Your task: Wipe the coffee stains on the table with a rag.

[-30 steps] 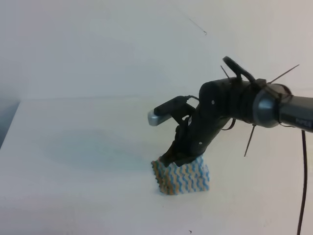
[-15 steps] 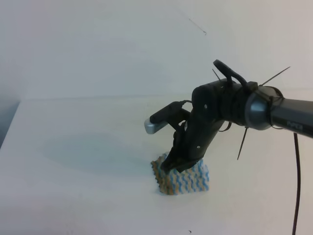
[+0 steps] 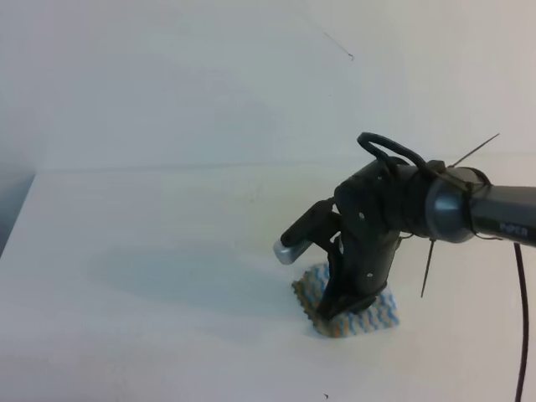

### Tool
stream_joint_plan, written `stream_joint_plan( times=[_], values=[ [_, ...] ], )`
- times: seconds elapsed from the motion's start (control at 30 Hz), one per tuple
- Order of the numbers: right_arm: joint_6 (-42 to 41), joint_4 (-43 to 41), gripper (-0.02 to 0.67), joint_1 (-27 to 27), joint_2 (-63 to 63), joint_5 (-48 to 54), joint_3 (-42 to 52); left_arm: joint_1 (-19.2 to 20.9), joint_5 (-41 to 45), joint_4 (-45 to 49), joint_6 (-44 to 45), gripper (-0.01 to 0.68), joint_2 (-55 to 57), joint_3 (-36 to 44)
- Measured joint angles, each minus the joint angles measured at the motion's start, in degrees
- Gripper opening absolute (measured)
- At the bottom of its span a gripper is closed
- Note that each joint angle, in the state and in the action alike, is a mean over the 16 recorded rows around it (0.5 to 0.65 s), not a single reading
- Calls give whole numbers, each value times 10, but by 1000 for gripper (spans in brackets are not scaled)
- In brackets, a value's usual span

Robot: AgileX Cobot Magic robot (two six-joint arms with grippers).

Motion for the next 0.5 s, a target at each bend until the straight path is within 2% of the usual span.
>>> stream_joint_plan(
  times=[0.23,0.5],
  values=[
    [19,-46,3,0,-74,-34,66,0,1,0,0,-1,0,0],
    [63,-105,3,-2,-256,-61,107,0,1,0,0,-1,0,0]
  ],
)
